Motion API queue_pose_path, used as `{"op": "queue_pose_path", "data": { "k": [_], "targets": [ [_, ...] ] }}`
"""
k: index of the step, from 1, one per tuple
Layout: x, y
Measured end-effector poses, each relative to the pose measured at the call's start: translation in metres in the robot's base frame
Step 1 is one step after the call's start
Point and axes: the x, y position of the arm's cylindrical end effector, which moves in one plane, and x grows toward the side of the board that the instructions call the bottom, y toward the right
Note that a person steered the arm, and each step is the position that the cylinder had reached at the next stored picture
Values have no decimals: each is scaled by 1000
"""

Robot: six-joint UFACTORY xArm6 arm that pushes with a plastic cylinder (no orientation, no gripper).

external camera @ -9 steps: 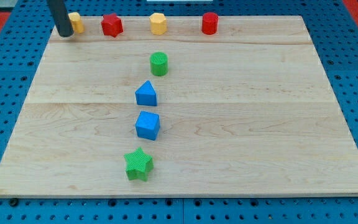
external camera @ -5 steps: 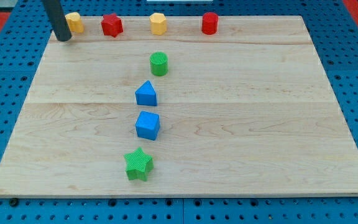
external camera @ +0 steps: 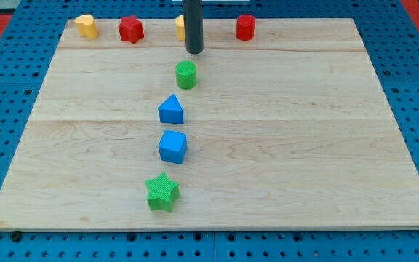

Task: Push the yellow hexagon and red star towards the left side of the red circle

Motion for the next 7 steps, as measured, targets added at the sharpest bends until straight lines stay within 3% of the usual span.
{"op": "queue_pose_path", "data": {
  "k": [2, 3, 6, 7],
  "targets": [
    [-14, -151],
    [-22, -181],
    [-62, -113],
    [-62, -56]
  ]
}}
